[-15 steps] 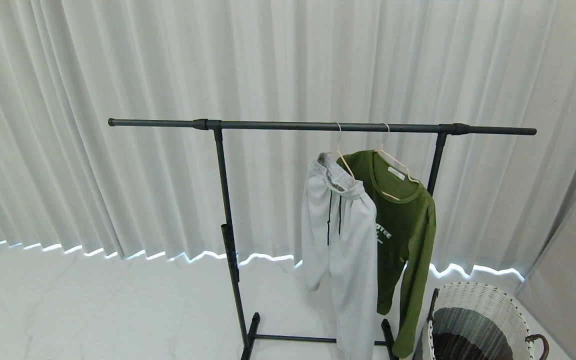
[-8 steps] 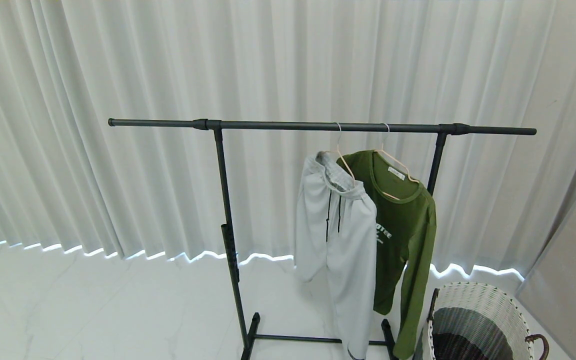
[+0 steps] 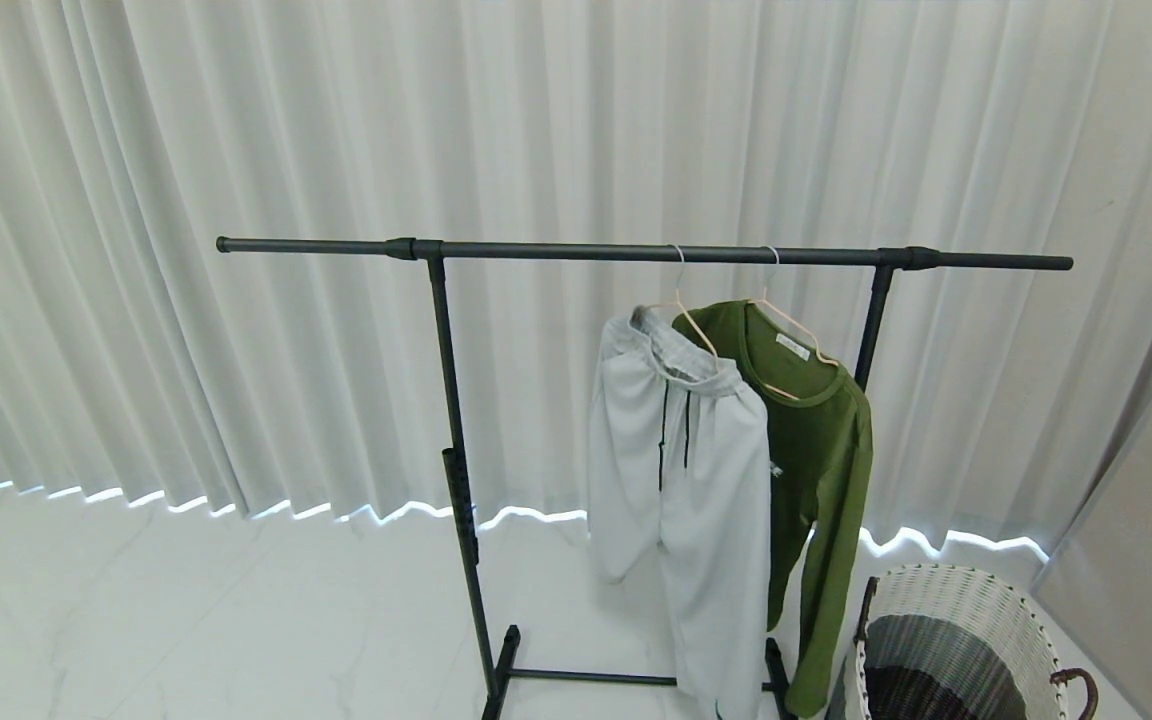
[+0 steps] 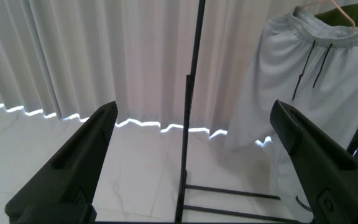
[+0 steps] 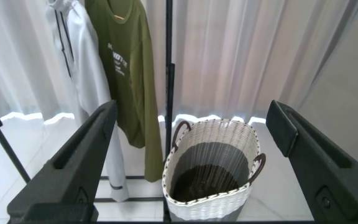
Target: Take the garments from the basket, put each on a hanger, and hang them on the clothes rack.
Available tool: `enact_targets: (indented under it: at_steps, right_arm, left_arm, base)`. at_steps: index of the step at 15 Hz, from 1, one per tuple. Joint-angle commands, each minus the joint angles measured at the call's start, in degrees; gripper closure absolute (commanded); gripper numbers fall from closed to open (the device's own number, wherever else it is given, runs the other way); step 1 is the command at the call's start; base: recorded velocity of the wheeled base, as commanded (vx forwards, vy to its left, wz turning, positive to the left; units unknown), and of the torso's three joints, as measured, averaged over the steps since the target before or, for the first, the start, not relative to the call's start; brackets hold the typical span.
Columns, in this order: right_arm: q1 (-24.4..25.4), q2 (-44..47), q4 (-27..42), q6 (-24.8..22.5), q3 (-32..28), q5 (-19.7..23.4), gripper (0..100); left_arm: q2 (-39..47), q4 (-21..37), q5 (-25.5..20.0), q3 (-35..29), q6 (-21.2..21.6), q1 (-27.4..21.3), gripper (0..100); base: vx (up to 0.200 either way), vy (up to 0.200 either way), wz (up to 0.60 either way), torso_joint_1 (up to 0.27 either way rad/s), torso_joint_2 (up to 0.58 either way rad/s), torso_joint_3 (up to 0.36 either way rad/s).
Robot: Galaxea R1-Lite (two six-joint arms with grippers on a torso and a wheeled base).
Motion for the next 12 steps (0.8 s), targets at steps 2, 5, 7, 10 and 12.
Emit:
enact_targets:
  at_steps: [2, 5, 7, 10, 12]
  right_arm:
    - [0.0, 0.0, 0.0, 0.0, 0.0, 0.0, 0]
    - [0.0, 0.0, 0.0, 0.0, 0.0, 0.0, 0]
    - [0.0, 0.0, 0.0, 0.0, 0.0, 0.0, 0]
    - [0.0, 0.0, 0.0, 0.0, 0.0, 0.0, 0]
    - [0.0, 0.0, 0.0, 0.0, 0.0, 0.0, 0]
  left_arm:
    - [0.0, 0.0, 0.0, 0.0, 0.0, 0.0, 0]
    - [0.0, 0.0, 0.0, 0.0, 0.0, 0.0, 0]
    - [0.0, 0.0, 0.0, 0.0, 0.0, 0.0, 0]
    - [0.0, 0.0, 0.0, 0.0, 0.0, 0.0, 0]
    - [0.0, 0.0, 0.0, 0.0, 0.0, 0.0, 0]
  base:
    - [0.0, 0.0, 0.0, 0.0, 0.0, 0.0]
    - [0.0, 0.0, 0.0, 0.0, 0.0, 0.0]
    - [0.0, 0.0, 0.0, 0.0, 0.0, 0.0]
    - [0.0, 0.0, 0.0, 0.0, 0.0, 0.0]
    - [0.0, 0.0, 0.0, 0.0, 0.0, 0.0]
